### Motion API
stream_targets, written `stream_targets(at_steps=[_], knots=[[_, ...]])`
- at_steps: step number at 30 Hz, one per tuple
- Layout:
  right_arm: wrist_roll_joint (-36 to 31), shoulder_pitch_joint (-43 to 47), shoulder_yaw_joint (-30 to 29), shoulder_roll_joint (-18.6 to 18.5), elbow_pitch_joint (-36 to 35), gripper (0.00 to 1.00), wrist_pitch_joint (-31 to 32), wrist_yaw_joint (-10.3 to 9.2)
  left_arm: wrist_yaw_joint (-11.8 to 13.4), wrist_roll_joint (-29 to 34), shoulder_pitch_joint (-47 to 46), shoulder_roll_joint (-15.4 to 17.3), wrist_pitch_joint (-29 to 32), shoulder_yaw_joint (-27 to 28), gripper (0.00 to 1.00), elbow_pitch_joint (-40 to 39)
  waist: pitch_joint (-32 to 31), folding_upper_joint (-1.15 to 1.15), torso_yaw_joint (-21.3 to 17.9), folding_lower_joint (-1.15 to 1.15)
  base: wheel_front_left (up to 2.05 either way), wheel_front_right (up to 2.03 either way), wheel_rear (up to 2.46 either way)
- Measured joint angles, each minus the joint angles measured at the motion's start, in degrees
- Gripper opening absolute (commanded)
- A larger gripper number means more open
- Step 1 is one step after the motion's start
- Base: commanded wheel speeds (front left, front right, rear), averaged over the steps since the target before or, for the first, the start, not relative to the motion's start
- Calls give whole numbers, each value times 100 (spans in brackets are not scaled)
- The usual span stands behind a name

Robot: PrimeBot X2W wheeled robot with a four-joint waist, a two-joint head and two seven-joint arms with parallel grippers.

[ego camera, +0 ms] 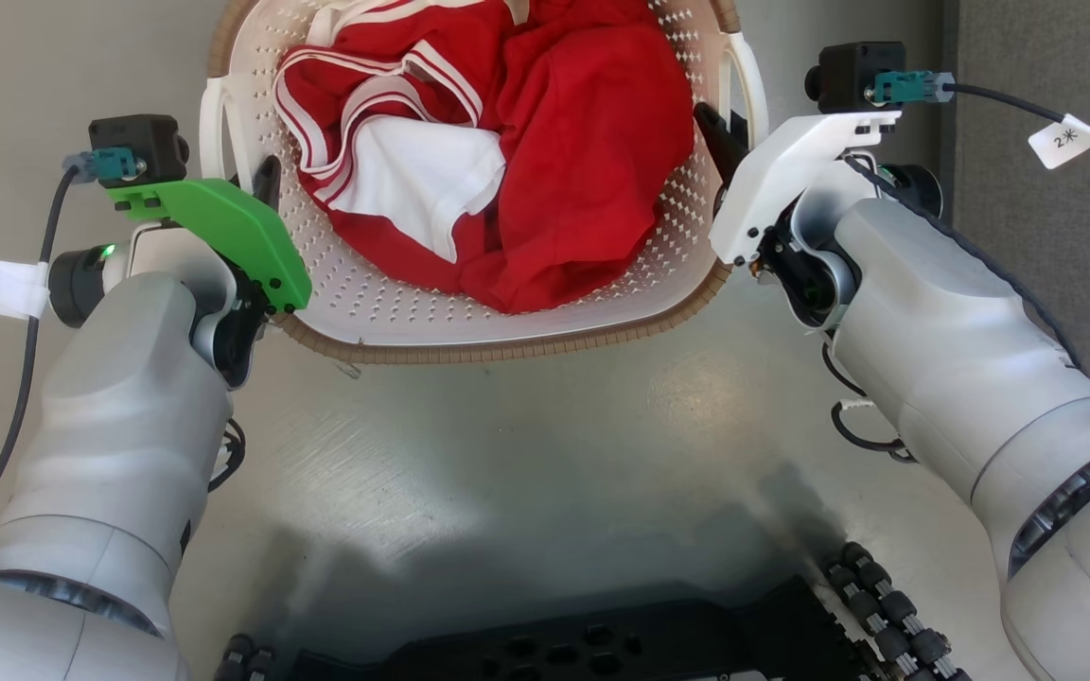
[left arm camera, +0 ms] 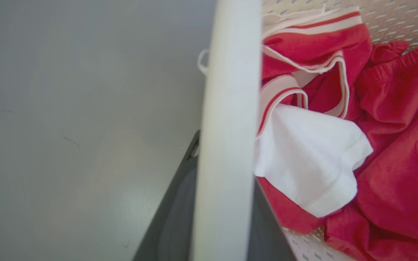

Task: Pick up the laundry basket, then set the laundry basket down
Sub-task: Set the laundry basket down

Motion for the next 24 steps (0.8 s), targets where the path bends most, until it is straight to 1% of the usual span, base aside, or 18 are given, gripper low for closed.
stream_targets(at_steps=[14, 24], knots=[[223, 9, 43, 0, 7, 0, -40, 26, -25, 0, -41, -15, -2, -38, 0, 81, 91, 0, 12, 0, 0, 0, 0], [244, 8, 89, -2, 16, 0, -40, 26, -26, 0, -112, -22, -2, -64, 0, 107, 132, 0, 18, 0, 0, 0, 0]])
